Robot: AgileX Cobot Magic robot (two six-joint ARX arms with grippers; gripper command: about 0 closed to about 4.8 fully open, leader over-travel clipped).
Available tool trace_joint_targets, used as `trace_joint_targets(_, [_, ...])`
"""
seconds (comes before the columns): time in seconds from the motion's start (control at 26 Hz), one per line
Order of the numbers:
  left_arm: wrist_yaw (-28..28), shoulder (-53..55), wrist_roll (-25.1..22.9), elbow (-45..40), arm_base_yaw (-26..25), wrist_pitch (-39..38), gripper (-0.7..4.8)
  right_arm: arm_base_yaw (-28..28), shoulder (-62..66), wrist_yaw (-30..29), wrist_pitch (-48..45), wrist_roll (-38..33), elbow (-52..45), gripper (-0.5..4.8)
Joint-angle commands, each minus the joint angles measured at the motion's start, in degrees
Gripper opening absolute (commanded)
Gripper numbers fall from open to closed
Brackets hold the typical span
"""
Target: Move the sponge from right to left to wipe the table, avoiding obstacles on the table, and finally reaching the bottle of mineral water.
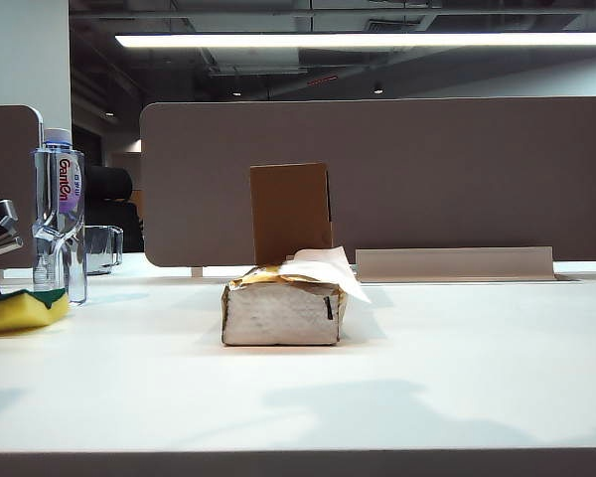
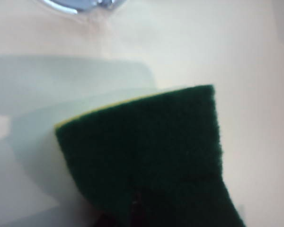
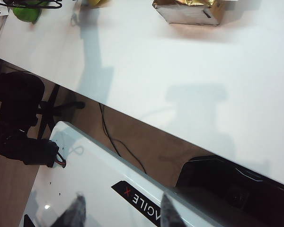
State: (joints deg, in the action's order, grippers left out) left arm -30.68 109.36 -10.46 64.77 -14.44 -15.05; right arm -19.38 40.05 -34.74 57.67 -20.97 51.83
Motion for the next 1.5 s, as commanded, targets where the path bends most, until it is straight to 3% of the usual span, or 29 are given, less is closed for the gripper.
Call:
trace_joint_targets(0.04, [8.00, 1.42, 0.00, -0.22, -0.28, 1.88, -0.06, 0.00, -0.04, -0.61, -0.92, -0.04, 0.26, 2.06])
trace_joint_targets(0.35, [8.83, 1.33, 0.55, -0.15, -0.31, 1.81, 0.03, 0.00, -0.04, -1.42, -0.79, -0.04, 0.26, 2.06])
trace_joint_targets(0.42, [8.87, 1.18, 2.03, -0.15, -0.31, 1.90, 1.27, 0.00, -0.09, -1.42, -0.57, -0.02, 0.26, 2.06])
trace_joint_targets(0.65, [8.68, 0.17, 2.19, -0.13, -0.31, 1.88, 1.54, 0.00, -0.11, -1.42, -0.24, -0.02, 0.26, 2.06])
trace_joint_targets(0.77, [8.37, -0.79, 2.19, -0.13, -0.31, 1.68, 2.27, 0.00, -0.11, -1.42, 0.04, -0.02, 0.26, 2.06])
trace_joint_targets(1.42, [5.88, -5.66, 2.16, -0.11, -0.31, 0.79, 2.52, 0.02, -0.11, -1.40, 0.61, 0.31, 0.26, 2.06])
trace_joint_targets(1.5, [5.75, -6.03, 2.16, -0.11, -0.31, 0.76, 2.91, 0.02, -0.11, -1.38, 0.61, 0.46, 0.26, 2.06])
